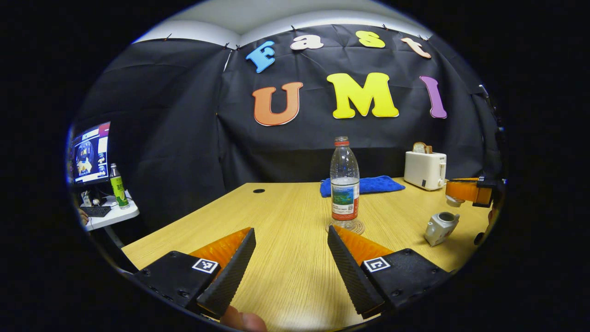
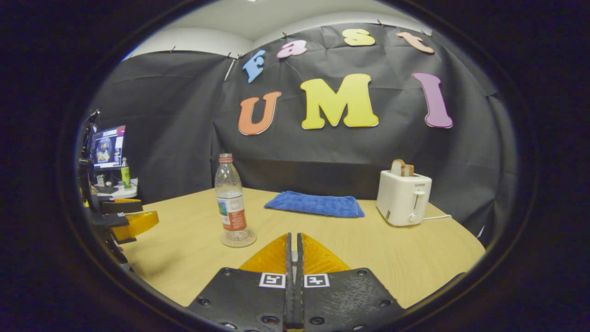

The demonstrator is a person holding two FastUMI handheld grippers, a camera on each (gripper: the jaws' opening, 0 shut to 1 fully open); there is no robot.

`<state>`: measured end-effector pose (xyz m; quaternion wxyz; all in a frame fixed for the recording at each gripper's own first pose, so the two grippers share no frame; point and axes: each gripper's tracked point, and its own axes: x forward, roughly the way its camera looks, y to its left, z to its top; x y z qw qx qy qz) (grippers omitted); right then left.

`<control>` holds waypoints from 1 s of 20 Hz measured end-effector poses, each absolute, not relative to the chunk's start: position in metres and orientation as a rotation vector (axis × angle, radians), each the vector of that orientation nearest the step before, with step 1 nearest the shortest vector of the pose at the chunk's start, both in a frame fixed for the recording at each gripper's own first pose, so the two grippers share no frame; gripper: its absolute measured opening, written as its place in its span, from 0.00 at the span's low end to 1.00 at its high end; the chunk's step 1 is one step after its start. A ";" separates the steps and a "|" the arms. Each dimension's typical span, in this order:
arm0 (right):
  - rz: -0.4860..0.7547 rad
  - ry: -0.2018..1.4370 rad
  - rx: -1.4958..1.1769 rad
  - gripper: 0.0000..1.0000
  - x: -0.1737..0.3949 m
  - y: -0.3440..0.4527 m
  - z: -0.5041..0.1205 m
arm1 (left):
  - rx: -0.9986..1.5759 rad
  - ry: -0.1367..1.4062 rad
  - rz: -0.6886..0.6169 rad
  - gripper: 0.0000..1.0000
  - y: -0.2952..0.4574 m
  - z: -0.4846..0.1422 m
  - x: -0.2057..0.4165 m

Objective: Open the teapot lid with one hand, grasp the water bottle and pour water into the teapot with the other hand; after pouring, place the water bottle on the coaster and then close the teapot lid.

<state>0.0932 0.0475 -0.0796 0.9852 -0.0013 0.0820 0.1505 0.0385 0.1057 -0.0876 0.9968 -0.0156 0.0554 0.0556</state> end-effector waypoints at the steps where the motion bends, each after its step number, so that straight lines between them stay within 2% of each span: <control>1: 0.308 0.167 -0.007 0.00 0.094 0.049 -0.082 | -0.029 0.104 0.119 0.98 0.108 -0.086 0.035; 20: 0.297 0.191 -0.015 0.00 0.095 0.049 -0.114 | -0.007 0.075 0.120 0.98 0.106 -0.076 0.035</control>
